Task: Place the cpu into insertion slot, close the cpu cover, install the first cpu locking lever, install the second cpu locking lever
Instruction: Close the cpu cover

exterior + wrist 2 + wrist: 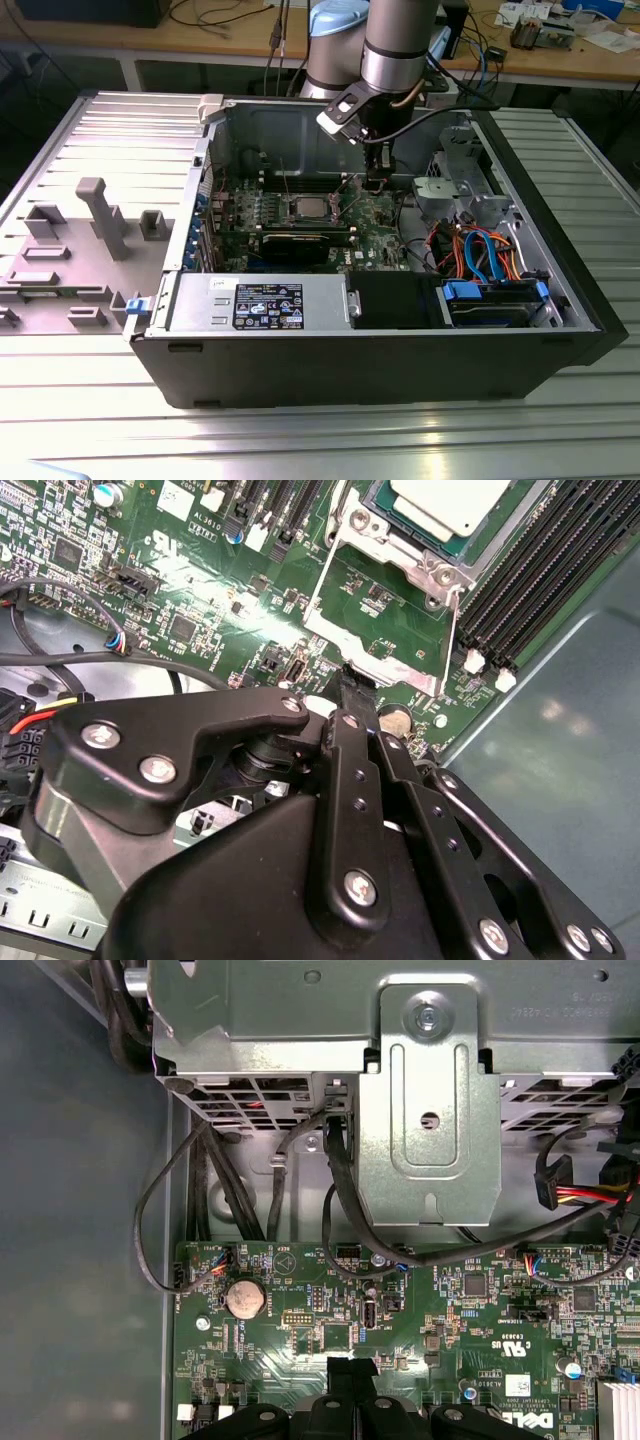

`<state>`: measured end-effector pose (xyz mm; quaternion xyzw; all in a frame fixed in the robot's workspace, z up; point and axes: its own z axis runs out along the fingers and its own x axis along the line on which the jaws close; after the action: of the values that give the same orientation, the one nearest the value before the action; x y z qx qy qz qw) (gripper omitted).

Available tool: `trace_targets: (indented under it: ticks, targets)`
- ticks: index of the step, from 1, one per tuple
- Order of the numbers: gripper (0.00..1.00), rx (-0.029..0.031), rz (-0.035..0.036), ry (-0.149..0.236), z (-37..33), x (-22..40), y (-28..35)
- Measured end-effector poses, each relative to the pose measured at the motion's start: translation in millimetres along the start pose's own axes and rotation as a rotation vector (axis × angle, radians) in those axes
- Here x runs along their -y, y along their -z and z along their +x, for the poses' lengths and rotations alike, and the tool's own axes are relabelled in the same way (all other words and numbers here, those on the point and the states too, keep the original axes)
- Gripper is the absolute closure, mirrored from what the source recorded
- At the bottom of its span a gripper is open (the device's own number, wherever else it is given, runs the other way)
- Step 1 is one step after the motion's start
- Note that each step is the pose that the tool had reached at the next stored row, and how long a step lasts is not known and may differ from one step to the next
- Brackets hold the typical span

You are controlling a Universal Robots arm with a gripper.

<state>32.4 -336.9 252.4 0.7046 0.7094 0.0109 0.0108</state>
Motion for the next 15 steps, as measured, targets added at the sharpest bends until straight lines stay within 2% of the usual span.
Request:
trace_targets:
  ticks: [15]
  targets:
    - [0.89,0.0001,0.0000,0.000,0.0,4.5,0.1]
